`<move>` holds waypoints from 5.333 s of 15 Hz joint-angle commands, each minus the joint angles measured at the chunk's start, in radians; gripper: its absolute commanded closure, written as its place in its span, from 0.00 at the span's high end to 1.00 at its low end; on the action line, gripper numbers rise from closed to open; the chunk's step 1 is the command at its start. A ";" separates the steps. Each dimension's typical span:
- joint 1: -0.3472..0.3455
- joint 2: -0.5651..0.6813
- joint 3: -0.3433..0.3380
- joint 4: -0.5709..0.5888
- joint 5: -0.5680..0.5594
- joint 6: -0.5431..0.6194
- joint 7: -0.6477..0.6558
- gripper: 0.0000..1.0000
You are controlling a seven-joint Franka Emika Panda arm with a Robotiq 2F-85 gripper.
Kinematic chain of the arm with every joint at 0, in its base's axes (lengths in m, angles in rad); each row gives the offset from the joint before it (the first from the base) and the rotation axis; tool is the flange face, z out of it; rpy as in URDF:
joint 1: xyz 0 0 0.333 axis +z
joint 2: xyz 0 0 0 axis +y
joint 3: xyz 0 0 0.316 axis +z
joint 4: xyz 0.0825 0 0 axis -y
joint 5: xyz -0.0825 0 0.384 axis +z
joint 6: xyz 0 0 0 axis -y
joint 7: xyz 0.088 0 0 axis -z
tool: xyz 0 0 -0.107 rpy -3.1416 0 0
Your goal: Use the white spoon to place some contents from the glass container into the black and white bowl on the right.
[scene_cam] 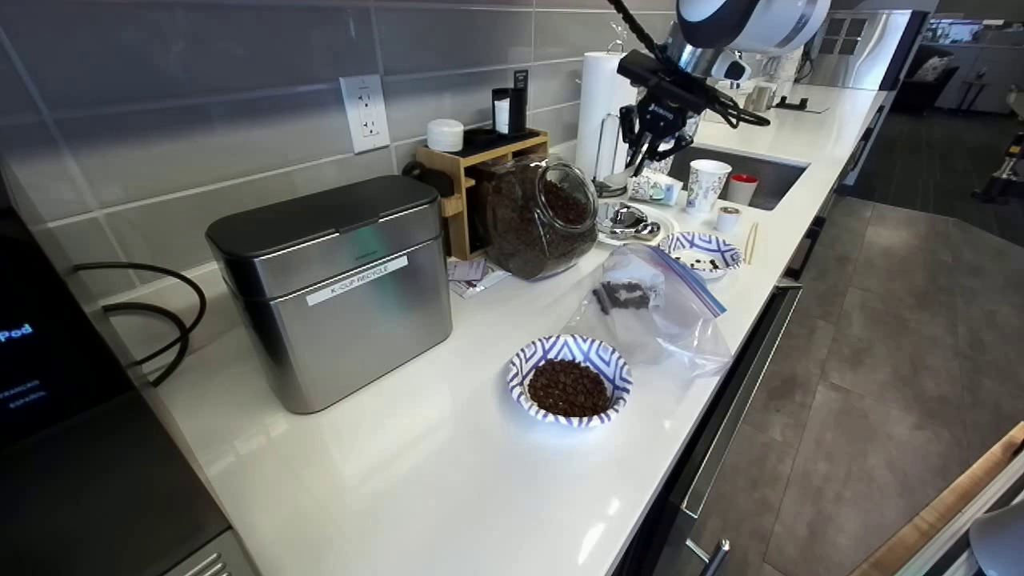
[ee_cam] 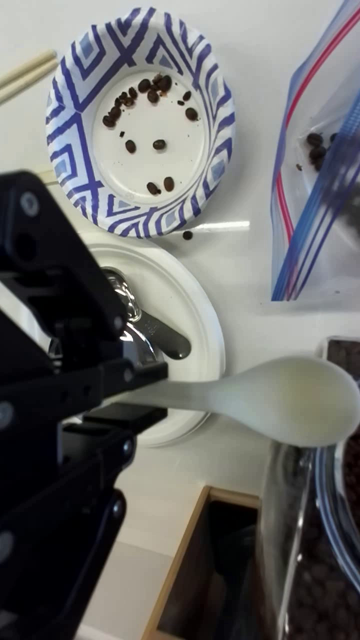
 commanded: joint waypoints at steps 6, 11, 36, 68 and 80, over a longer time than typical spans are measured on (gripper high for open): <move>-0.013 -0.211 0.081 -0.308 -0.268 0.359 0.391 0.03; 0.000 -0.195 0.085 -0.290 -0.220 0.339 0.334 0.13; -0.094 -0.085 0.298 -0.130 -1.162 0.105 1.367 0.03; 0.120 0.067 0.252 0.032 -1.213 -0.238 1.344 0.03; 0.173 0.100 0.264 0.090 -1.145 -0.445 1.424 0.03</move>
